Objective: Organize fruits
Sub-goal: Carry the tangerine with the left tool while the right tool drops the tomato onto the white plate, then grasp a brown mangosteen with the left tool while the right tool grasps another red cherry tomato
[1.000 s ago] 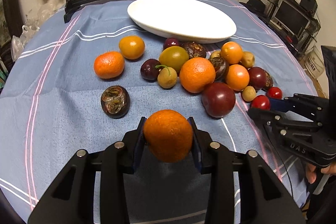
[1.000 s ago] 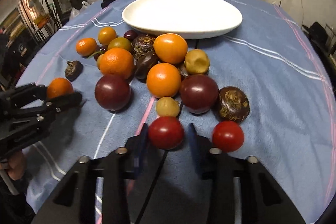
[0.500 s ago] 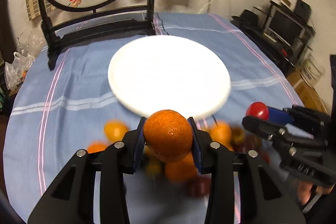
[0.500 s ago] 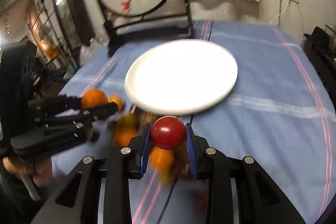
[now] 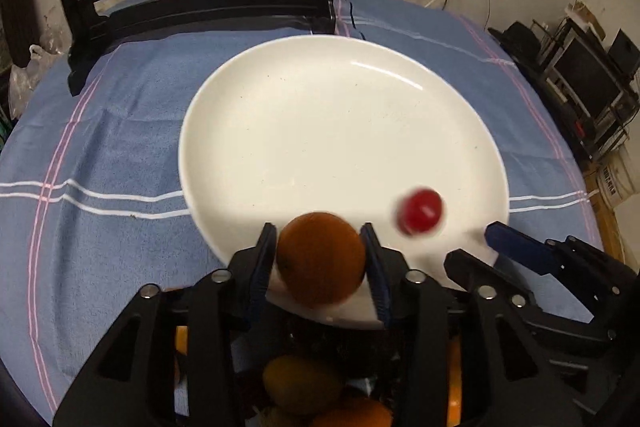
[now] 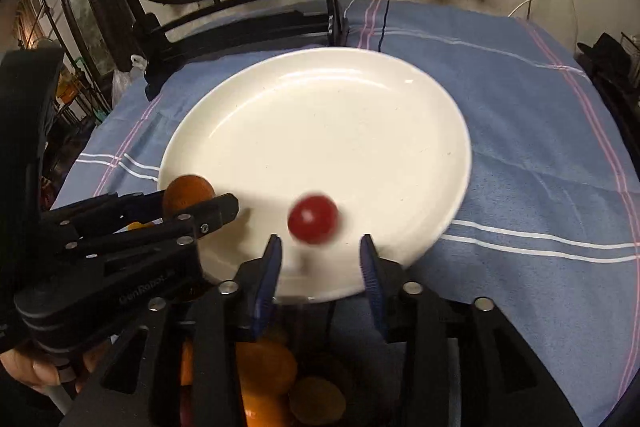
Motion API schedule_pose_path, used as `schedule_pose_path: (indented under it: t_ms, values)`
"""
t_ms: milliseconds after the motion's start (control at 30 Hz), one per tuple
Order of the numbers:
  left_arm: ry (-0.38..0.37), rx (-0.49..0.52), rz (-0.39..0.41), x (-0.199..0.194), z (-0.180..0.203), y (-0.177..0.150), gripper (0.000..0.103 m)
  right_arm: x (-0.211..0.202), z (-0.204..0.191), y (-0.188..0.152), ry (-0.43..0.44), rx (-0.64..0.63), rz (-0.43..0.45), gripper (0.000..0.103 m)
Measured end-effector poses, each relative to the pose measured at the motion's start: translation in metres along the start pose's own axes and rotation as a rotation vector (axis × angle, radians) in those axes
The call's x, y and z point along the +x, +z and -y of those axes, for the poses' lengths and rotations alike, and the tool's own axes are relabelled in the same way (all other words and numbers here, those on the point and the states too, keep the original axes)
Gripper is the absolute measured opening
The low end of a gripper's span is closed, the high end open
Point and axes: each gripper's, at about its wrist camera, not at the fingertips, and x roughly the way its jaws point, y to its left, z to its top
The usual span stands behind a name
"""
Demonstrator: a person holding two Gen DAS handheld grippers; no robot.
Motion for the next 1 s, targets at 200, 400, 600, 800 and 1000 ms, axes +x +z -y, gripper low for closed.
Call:
schedule_pose_path:
  t_ms: [200, 400, 600, 800, 1000]
  values:
    - [0.048, 0.01, 0.185, -0.061, -0.002, -0.036, 0.088, -0.042, 0.01, -0.035, -0.002, -0.019, 0.042, 0.066]
    - [0.055, 0.054, 0.195, -0.087, -0.009, -0.091, 0.092, -0.08, 0.028, -0.082, -0.009, 0.013, 0.074, 0.072]
    - [0.059, 0.048, 0.177, -0.096, -0.019, -0.129, 0.092, -0.094, 0.035, -0.123, -0.038, 0.036, 0.04, 0.072]
    - [0.084, 0.045, 0.163, -0.097, -0.024, -0.148, 0.093, -0.088, 0.024, -0.146, -0.083, -0.01, 0.01, 0.072]
    - [0.093, 0.04, 0.137, -0.093, -0.031, -0.156, 0.093, -0.072, 0.016, -0.143, -0.117, -0.021, -0.012, 0.071]
